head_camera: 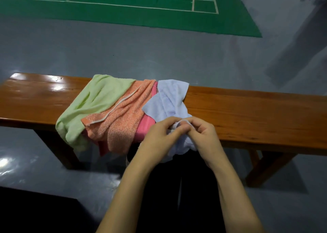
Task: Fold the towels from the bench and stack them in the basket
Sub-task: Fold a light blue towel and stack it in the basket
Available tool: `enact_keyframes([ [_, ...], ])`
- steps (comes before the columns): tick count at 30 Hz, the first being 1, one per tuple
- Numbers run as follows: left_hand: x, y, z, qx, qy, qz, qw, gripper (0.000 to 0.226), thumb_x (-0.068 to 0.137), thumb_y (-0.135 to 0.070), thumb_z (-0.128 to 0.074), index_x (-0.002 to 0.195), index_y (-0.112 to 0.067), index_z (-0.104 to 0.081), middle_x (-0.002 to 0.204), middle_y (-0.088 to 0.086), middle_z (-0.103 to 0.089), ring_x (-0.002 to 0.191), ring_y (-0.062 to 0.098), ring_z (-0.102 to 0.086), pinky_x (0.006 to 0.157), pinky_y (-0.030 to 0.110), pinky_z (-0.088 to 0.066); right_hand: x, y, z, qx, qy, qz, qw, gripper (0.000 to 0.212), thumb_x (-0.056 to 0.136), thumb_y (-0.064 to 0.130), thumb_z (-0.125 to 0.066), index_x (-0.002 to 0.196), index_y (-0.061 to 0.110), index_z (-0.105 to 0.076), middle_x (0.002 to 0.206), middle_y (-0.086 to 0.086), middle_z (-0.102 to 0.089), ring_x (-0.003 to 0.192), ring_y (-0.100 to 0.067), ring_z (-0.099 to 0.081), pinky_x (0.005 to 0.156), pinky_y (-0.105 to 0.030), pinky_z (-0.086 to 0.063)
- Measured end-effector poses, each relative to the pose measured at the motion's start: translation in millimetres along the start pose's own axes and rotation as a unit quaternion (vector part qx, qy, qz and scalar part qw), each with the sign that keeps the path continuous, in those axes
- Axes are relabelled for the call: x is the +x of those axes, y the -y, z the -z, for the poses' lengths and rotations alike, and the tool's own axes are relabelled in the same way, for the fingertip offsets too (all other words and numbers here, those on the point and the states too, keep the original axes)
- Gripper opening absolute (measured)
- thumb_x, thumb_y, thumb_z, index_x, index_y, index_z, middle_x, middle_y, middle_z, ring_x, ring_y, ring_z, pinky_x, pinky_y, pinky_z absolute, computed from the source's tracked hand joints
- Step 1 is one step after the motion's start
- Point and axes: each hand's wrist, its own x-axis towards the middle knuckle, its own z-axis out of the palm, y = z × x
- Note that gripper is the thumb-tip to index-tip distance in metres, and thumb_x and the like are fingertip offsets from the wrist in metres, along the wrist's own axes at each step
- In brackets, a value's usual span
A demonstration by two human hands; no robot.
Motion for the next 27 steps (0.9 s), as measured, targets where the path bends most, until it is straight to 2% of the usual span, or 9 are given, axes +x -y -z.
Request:
enact_keyframes([
  [6,-3.6,5.3,11.0,0.087,-0.012,0.018,0.996,0.011,0.080,-0.031,-0.074,0.074,-0.022,-0.070,0.073,0.007,-0.069,0.062,0.004,-0.053,0.060,0.021,-0.043,-7.8,0.5,11.6,-0.098,0.031,-0.083,0.991,0.015,0.087,0.013,-0.067,0.072,0.012,-0.071,0.055,0.010,-0.052,0.054,0.000,-0.043,0.052,-0.015,-0.033],
  [9,-5.2,6.8,23.5,0.078,-0.043,-0.015,0.996,0.014,0.082,-0.017,-0.072,0.069,-0.022,-0.069,0.068,-0.004,-0.068,0.062,-0.003,-0.053,0.063,0.017,-0.041,-7.9,6.3,16.5,-0.125,0.038,-0.103,0.986,0.025,0.084,0.015,-0.070,0.059,0.016,-0.068,0.057,0.000,-0.049,0.056,-0.006,-0.042,0.051,-0.020,-0.030],
  [12,-3.3,12.2,38.9,0.026,-0.132,-0.038,0.990,0.019,0.085,-0.009,-0.067,0.070,-0.022,-0.068,0.069,-0.014,-0.067,0.069,-0.004,-0.056,0.070,0.015,-0.043,-5.7,13.0,23.5,-0.167,0.067,-0.113,0.977,0.042,0.081,0.019,-0.074,0.045,0.018,-0.053,0.050,0.004,-0.039,0.051,-0.004,-0.035,0.048,-0.021,-0.026],
  [15,-1.7,21.3,53.8,0.037,-0.215,-0.035,0.975,0.012,0.085,-0.022,-0.066,0.073,-0.023,-0.067,0.073,-0.009,-0.066,0.072,0.003,-0.056,0.073,0.023,-0.043,-5.1,13.3,31.1,-0.174,0.051,-0.087,0.980,0.030,0.086,0.019,-0.068,0.060,0.009,-0.056,0.060,0.002,-0.046,0.060,-0.004,-0.041,0.058,-0.025,-0.033],
  [18,-4.0,29.7,63.4,0.105,-0.241,-0.012,0.965,0.021,0.088,-0.021,-0.065,0.068,-0.025,-0.062,0.068,-0.006,-0.060,0.068,0.008,-0.053,0.069,0.030,-0.039,-5.1,8.4,37.0,-0.184,-0.002,-0.057,0.981,0.025,0.089,0.020,-0.065,0.072,0.002,-0.058,0.066,0.000,-0.050,0.065,-0.006,-0.045,0.064,-0.029,-0.036],
  [20,-3.2,32.0,62.1,0.167,-0.232,0.037,0.958,0.013,0.087,-0.020,-0.064,0.074,-0.022,-0.064,0.074,-0.001,-0.065,0.075,0.016,-0.060,0.068,0.030,-0.039,-5.8,8.1,34.6,-0.159,-0.031,-0.047,0.986,0.020,0.088,0.019,-0.066,0.077,0.003,-0.062,0.069,0.000,-0.056,0.069,-0.005,-0.049,0.066,-0.024,-0.039],
  [21,-3.6,30.4,58.4,0.191,-0.215,0.060,0.956,0.003,0.087,-0.023,-0.065,0.088,-0.020,-0.067,0.086,0.002,-0.068,0.086,0.020,-0.062,0.073,0.028,-0.041,-6.6,8.5,30.7,-0.148,-0.035,-0.046,0.987,0.018,0.087,0.018,-0.066,0.078,0.003,-0.063,0.070,0.000,-0.057,0.070,-0.005,-0.050,0.066,-0.022,-0.040],
  [24,-3.5,13.7,31.6,0.163,-0.106,0.038,0.980,0.049,0.089,-0.033,-0.061,0.135,-0.022,-0.049,0.122,-0.008,-0.057,0.114,0.006,-0.051,0.092,0.017,-0.035,-7.3,10.5,17.8,-0.136,-0.016,-0.043,0.990,0.011,0.087,0.014,-0.067,0.079,0.007,-0.066,0.072,0.000,-0.061,0.072,-0.004,-0.054,0.070,-0.018,-0.043],
  [27,-6.8,-5.8,4.5,0.089,-0.007,-0.021,0.996,0.037,0.092,-0.033,-0.057,0.129,-0.031,-0.054,0.109,-0.014,-0.063,0.092,-0.002,-0.057,0.082,0.009,-0.039,-7.3,11.0,9.0,-0.135,0.010,-0.057,0.989,0.008,0.089,0.016,-0.065,0.083,0.014,-0.070,0.080,-0.004,-0.069,0.081,-0.009,-0.062,0.075,-0.023,-0.049],
])
